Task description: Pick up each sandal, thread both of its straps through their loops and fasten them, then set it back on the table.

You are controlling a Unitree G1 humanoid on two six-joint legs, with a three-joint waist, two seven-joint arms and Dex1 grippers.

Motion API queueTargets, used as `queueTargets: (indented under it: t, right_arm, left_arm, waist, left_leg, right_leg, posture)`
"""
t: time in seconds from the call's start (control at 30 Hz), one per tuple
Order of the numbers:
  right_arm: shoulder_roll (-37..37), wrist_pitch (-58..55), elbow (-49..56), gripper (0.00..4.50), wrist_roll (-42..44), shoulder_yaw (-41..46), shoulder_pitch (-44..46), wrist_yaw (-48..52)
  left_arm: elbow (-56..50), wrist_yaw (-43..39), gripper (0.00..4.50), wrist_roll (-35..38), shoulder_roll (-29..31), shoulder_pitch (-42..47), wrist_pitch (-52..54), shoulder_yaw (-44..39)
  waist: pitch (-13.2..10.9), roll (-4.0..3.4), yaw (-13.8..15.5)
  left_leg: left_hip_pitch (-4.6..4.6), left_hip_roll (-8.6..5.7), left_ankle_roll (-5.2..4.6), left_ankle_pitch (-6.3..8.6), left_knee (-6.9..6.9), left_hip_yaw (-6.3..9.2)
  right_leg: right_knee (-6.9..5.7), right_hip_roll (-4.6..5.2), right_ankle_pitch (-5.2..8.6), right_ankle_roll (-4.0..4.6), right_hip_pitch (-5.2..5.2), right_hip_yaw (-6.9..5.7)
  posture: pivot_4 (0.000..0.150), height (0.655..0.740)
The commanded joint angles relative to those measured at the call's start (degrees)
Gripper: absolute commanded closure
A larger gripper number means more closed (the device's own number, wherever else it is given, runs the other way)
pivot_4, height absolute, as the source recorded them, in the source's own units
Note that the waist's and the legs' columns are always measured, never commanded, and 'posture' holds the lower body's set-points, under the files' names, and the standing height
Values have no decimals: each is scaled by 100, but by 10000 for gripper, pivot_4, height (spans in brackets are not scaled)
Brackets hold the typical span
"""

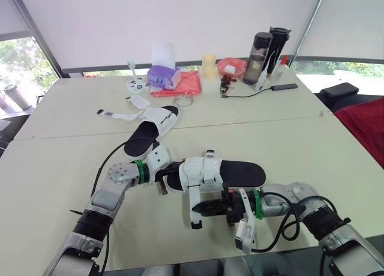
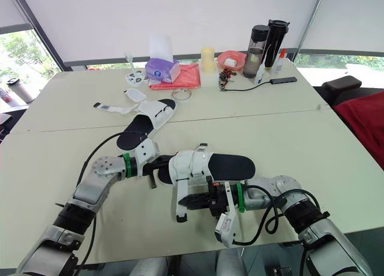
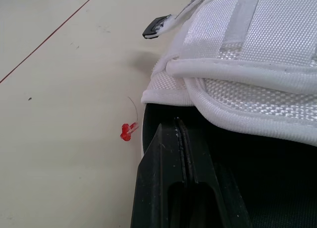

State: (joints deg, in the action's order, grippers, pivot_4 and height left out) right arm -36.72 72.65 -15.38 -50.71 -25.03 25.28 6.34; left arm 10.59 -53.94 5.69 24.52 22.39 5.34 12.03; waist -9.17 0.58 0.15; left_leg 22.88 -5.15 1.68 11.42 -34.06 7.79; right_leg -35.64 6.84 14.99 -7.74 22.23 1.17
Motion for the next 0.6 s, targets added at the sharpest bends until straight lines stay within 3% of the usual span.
queueTargets:
  t: [0.03, 0.1, 0.33, 0.6]
  right_arm:
    - [154, -393, 75, 44708, 659, 236, 195, -5]
    - [185, -570, 138, 44708, 918, 261, 285, 97]
    - [192, -3434, 1745, 44708, 4347, 180, 378, 2197]
    - [220, -6172, 3003, 44708, 6119, 406, -84, 3311]
  left_arm:
    - [216, -148, 45000, -83, 45, -227, 178, 212]
    - [223, -150, 45000, -90, 38, -230, 170, 218]
    - [522, -141, 45000, -106, -127, -17, 87, 205]
    - [593, -169, 45000, -146, -170, -22, 1, 224]
  waist:
    - [0, 0, -4]
    - [0, 0, -6]
    - [-2, 1, 46]
    - [-2, 0, 56]
  left_leg:
    - [-1, 2, 0, 0, 0, 0]
    - [-3, 3, 0, 0, 0, 0]
    - [-4, 5, -1, -1, -6, 7]
    - [8, 5, 0, 0, -5, 7]
  right_leg:
    - [-2, 0, 0, 0, 0, 1]
    - [-5, 0, 0, 0, 0, 3]
    - [-7, 1, 0, 0, -7, 2]
    - [0, 2, 0, 0, 4, 1]
  posture:
    - [1500, 7400]
    - [1500, 7400]
    - [1500, 7400]
    - [1500, 7400]
